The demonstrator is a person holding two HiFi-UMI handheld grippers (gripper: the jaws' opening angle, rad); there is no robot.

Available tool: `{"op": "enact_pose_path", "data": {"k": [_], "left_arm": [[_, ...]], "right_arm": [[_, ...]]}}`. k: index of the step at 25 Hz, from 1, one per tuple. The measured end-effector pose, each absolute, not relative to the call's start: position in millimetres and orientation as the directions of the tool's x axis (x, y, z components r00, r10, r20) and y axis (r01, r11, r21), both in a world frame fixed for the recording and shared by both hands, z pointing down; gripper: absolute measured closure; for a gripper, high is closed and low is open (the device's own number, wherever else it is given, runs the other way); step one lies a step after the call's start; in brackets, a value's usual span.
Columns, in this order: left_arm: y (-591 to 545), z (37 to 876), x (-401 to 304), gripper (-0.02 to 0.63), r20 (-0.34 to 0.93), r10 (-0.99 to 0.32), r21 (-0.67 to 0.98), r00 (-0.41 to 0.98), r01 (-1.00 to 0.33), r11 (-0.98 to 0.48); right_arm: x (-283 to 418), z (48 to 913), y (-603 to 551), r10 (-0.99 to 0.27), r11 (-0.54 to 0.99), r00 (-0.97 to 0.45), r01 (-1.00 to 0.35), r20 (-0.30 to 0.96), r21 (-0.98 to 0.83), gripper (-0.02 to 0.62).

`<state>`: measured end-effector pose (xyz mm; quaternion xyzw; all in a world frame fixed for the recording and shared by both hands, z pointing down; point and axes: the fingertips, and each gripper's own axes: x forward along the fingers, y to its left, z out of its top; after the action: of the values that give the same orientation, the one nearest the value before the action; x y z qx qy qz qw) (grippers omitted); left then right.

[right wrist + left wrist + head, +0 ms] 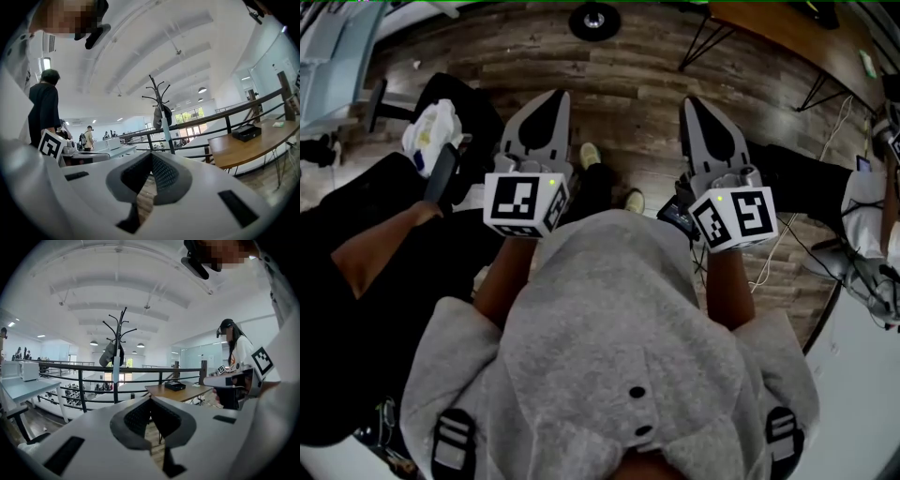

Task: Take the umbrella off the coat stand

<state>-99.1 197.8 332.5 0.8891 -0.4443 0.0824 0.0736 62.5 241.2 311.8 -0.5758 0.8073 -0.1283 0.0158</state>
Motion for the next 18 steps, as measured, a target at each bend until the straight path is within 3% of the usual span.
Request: {"op": "enact_pose_path", "data": {"k": [18], "left_arm": [[48,343,-151,0.594,0.218,-0.768,0.133,0.602,-0.798,-0.588]], "right_arm": [[-16,310,73,-0.897,0.380,-0.406,-0.910,0.176,-0.163,0.584]]}}
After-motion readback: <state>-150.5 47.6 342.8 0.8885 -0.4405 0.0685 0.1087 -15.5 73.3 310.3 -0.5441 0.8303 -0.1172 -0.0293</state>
